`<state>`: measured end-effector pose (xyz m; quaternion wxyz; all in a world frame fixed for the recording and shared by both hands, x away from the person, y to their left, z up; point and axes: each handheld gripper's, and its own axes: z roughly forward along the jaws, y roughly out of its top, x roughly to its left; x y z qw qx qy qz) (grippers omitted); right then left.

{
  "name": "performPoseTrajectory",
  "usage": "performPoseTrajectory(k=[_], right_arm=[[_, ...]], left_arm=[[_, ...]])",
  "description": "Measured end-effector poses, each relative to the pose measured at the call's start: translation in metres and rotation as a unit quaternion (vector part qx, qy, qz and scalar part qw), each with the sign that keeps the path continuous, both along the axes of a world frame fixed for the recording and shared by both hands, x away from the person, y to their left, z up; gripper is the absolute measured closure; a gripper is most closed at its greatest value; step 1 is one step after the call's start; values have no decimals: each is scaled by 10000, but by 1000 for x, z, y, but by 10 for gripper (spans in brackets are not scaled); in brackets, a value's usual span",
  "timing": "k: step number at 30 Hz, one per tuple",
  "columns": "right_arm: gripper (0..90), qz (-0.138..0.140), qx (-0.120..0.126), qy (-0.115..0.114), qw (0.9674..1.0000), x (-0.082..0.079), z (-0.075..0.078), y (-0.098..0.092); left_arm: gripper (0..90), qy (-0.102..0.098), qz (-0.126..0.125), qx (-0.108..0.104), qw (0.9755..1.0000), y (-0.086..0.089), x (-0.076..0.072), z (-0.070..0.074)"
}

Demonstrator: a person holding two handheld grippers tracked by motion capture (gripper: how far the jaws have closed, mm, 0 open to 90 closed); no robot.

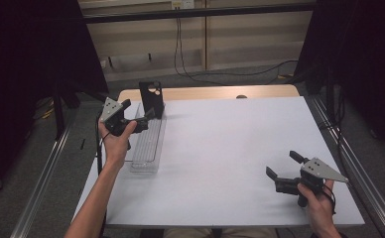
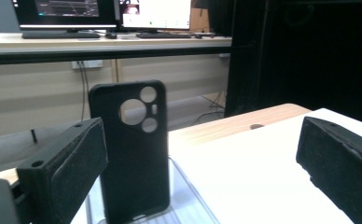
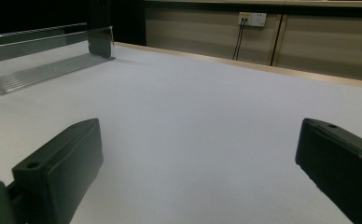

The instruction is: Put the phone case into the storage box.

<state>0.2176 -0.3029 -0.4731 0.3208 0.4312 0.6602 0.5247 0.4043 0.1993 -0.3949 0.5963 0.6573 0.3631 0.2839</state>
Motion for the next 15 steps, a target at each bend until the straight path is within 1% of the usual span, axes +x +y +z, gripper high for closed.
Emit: performPoseTrajectory(k=[1,4,5,6,8,9,10,11,12,13,14,15], right_arm=[[5,-9,1,-4,10000,-1,0,-1],[5,-22,5,-36,10000,-1,1,-1],[4,-26,9,-25,10000,-1,1,-1],[5,-16,9,-25,10000,-1,1,-1],[4,-30,8,-30,10000,-1,1,-1],[4,-47,13,-35,10000,-2,1,-1],[4,-47,13,-60,10000,-2,2,0],[4,-58,10,-78,10000,-1,2,-1],[4,-58,10,-78,10000,-1,2,-1],[4,-60,9,-75,10000,-1,2,-1],[4,-48,20,-40,10000,-1,2,-1],[4,-48,20,-40,10000,-1,2,-1]], left_arm=[[20,1,-11,-71,10000,-1,-4,0],[20,-17,-32,-72,10000,1,-9,1],[20,-15,-41,-55,10000,2,-13,1],[20,-17,-46,-127,9999,1,-15,0],[20,-22,-17,-109,9999,2,-17,1],[20,-19,-13,-35,10000,4,-20,1],[20,-28,-11,-130,9999,4,-23,0],[20,-46,-65,-116,9999,6,-25,0],[20,-46,-65,-116,9999,6,-25,0],[20,-48,-20,-202,9998,6,-27,-1],[20,-14,-31,-215,9998,6,-28,-1],[20,8,-95,-44,9999,8,-30,-1]])
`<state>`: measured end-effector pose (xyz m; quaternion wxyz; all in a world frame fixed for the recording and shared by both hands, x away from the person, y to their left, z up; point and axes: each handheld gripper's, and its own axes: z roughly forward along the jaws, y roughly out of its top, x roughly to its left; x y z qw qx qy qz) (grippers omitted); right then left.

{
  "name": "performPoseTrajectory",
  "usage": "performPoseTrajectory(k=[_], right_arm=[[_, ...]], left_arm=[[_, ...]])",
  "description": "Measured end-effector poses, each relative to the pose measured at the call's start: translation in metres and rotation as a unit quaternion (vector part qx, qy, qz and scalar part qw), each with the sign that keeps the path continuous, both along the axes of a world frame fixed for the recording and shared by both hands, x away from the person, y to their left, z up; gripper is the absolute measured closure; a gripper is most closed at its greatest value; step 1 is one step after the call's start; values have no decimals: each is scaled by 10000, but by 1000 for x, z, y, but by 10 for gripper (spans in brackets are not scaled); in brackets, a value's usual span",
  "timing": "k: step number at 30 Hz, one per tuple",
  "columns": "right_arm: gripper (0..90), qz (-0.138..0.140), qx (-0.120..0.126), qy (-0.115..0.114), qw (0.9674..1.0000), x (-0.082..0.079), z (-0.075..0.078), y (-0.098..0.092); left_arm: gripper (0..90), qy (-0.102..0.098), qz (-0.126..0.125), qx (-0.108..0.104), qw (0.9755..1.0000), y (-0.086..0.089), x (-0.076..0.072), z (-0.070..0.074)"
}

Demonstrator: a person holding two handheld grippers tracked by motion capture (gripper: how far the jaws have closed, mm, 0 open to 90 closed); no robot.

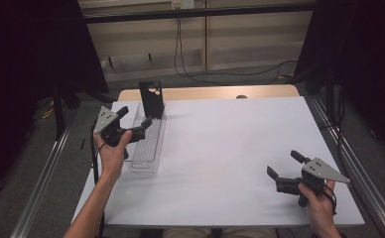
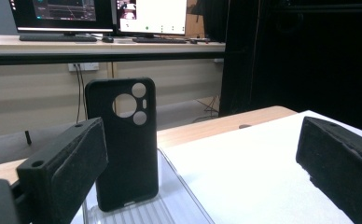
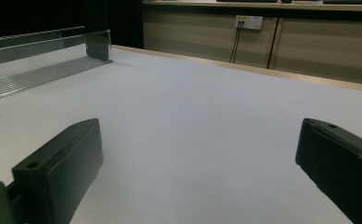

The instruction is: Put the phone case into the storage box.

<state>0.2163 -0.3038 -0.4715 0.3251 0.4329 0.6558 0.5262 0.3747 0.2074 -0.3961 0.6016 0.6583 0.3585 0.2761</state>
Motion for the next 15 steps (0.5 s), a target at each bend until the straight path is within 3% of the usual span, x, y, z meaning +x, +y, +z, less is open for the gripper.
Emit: performPoseTrajectory(k=[2,3,4,5,6,8,9,15], right_arm=[[4,-15,-12,-26,10000,0,0,0],[4,-15,-12,-26,10000,0,0,0],[4,-53,11,-37,10000,0,0,1],[4,-28,-4,-31,10000,0,1,0],[4,-43,-3,-39,10000,0,1,0],[4,-48,-1,-50,10000,0,1,0],[4,-59,14,-30,10000,-1,2,0],[4,-95,-19,-76,9999,0,2,-2]], left_arm=[[22,-11,21,-186,9998,-1,-4,-1],[22,9,12,-74,10000,1,-5,-1],[22,2,16,-181,9998,0,-7,-2],[22,-16,3,-82,10000,2,-10,-3],[23,-17,-4,-143,9999,1,-11,-4],[24,-6,-4,52,10000,4,-15,-4],[24,-52,-8,-50,10000,3,-17,-5],[24,-42,-4,22,10000,7,-26,-6]])
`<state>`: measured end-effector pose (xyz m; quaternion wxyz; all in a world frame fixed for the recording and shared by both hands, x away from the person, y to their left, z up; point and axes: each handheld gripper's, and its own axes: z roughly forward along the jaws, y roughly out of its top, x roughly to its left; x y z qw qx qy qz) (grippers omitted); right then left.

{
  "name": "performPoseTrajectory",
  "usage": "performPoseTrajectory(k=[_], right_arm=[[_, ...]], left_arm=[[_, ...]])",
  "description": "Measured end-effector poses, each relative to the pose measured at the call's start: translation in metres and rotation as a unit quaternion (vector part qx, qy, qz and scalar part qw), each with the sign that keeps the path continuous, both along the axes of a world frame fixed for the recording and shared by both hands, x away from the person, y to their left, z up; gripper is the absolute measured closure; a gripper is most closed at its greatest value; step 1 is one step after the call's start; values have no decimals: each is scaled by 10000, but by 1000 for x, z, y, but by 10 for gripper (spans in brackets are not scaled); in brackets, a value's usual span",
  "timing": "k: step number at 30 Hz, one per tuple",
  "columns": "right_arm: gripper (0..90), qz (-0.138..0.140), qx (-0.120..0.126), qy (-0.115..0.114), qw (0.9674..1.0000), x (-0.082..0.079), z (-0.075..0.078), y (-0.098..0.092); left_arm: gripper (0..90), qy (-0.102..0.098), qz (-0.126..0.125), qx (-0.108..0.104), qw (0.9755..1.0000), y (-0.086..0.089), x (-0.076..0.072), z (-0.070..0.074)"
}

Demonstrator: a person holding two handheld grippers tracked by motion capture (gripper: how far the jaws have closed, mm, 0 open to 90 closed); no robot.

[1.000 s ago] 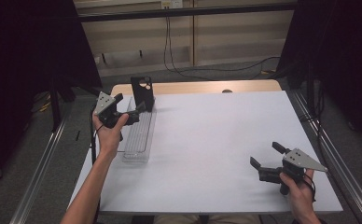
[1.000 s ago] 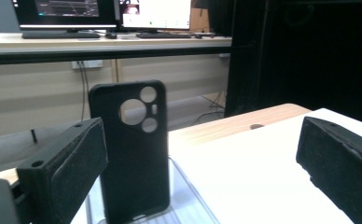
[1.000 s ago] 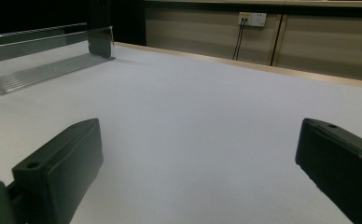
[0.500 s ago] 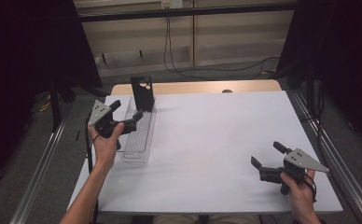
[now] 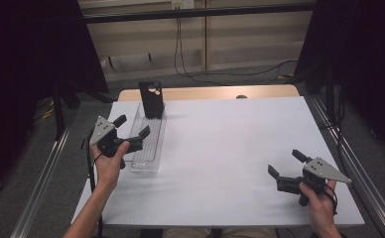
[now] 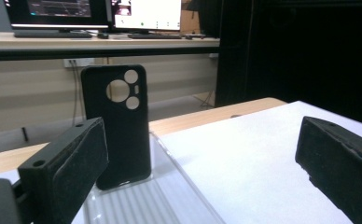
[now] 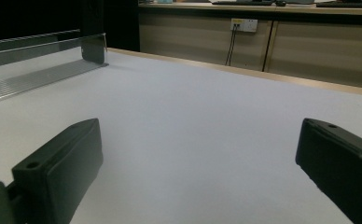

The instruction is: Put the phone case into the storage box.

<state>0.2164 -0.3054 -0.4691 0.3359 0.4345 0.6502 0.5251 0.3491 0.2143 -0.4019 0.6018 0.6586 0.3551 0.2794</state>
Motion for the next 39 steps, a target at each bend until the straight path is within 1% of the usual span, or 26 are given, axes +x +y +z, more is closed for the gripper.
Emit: performPoseTrajectory(k=[2,3,4,5,7,9,11,12,13,15,16,18,19,20,22,23,24,25,26,27,30,32,34,36,37,39], right_arm=[[4,-1,16,19,10000,-1,0,0],[4,-19,18,11,10000,-1,1,0],[4,-19,18,11,10000,-1,1,0],[4,-30,13,-6,10000,-1,1,-1],[3,-64,23,-16,10000,-2,2,-1],[4,-84,15,-31,10000,-2,2,-1],[3,-66,13,-30,10000,-2,2,-1],[4,-63,7,-31,10000,-2,3,-1],[3,-69,7,-16,10000,-3,3,-1],[4,-117,36,-38,9999,-3,4,-1],[4,-117,36,-38,9999,-3,4,-1],[3,-105,17,-28,9999,-4,5,-1],[3,-137,-11,-43,9999,-5,6,-2],[3,-137,-11,-43,9999,-5,6,-2],[3,-145,-37,-36,9999,-5,7,-2],[2,-146,-64,-23,9999,-5,7,-3],[2,-146,-64,-23,9999,-5,7,-3],[3,-188,-69,23,9998,-6,6,-2],[3,-188,-69,23,9998,-6,6,-2],[3,-164,-106,106,9998,-7,2,-2],[3,-165,-151,171,9996,-10,-1,-3],[3,-166,-158,177,9996,-12,-2,-4],[3,-192,-123,173,9996,-14,-2,-5],[3,-225,-131,112,9996,-14,-2,-6],[3,-214,-113,114,9996,-15,-1,-6],[3,-195,-102,56,9997,-16,-1,-6]], left_arm=[[24,7,-19,87,10000,2,-4,-2],[24,-66,3,61,10000,2,-9,-5],[24,-66,3,61,10000,2,-9,-5],[24,-98,8,185,9998,3,-13,-8],[24,-88,48,239,9997,3,-18,-12],[24,-19,31,159,9999,5,-24,-19],[24,-39,69,192,9998,5,-27,-21],[24,0,48,257,9997,7,-31,-23],[24,32,73,144,9999,6,-33,-25],[24,41,71,187,9998,9,-35,-26],[24,41,124,195,9997,10,-37,-26],[23,-29,64,196,9998,14,-43,-28],[21,-34,93,180,9998,16,-49,-28],[21,-34,93,180,9998,16,-49,-28],[21,24,142,145,9998,19,-55,-31],[23,40,146,199,9997,20,-60,-32],[25,40,146,199,9997,20,-60,-32],[25,78,148,235,9996,21,-65,-35],[25,78,148,235,9996,21,-65,-35],[25,94,109,193,9997,21,-69,-37],[25,148,87,217,9996,22,-75,-40],[25,187,115,97,9997,21,-80,-43],[24,273,135,236,9993,20,-84,-46],[26,327,150,144,9992,21,-88,-48],[26,294,101,129,9994,21,-90,-50],[26,336,157,217,9991,20,-94,-53]])
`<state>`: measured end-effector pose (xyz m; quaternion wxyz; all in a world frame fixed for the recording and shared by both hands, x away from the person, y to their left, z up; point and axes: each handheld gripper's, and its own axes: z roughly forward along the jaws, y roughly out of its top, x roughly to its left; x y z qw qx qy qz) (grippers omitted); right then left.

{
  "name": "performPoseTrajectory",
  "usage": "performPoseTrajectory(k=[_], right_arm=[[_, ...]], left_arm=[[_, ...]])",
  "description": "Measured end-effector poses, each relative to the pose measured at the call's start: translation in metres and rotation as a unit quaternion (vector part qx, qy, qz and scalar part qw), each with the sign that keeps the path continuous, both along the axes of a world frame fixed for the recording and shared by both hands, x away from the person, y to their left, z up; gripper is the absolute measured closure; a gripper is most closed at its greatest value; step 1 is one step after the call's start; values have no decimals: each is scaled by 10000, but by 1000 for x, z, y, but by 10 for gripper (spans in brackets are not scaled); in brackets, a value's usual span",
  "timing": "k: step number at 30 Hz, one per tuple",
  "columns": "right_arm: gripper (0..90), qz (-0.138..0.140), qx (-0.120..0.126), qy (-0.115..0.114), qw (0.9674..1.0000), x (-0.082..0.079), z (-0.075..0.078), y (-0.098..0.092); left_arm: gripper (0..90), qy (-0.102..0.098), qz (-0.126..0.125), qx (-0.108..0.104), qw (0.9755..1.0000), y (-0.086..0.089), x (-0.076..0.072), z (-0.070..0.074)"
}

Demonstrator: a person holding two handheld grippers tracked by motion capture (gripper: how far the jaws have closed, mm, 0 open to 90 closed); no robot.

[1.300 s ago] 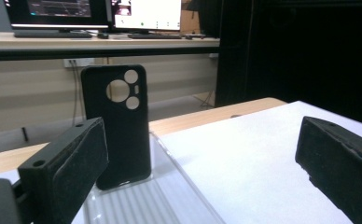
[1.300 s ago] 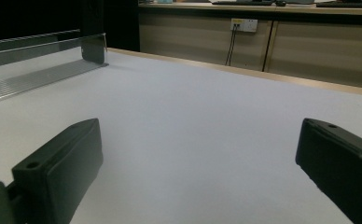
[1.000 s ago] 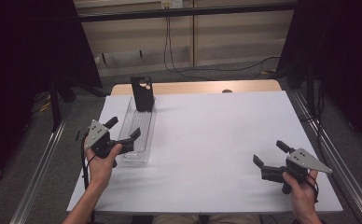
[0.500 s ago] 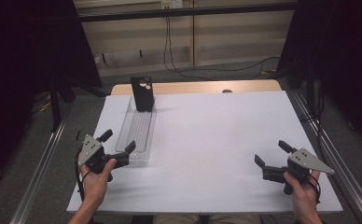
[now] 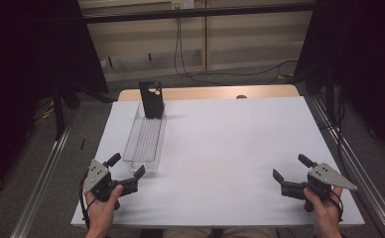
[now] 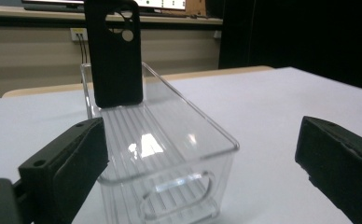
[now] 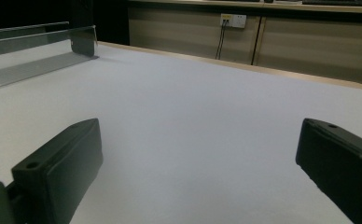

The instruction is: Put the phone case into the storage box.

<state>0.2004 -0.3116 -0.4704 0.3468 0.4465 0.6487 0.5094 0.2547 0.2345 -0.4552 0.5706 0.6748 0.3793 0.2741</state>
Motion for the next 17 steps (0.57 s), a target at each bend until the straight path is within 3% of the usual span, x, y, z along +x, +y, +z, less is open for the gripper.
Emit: performPoseTrajectory(k=[4,8,11,12,13,17], right_arm=[[3,26,11,-70,10000,-2,0,-2],[3,60,18,-73,10000,-4,0,-2],[3,47,26,-62,10000,-3,0,-1],[3,56,13,-75,10000,-3,0,-1],[3,61,29,-70,10000,-3,0,-1],[3,74,7,-56,10000,-1,-1,-1]], left_arm=[[26,-37,-43,-45,10000,2,-7,-5],[25,-143,231,-78,9996,10,-11,-4],[25,-42,165,-54,9998,14,-12,-4],[28,-40,157,-168,9997,16,-13,-4],[33,-61,277,-196,9994,16,-14,-3],[33,-61,349,-186,9992,19,-12,-3]])
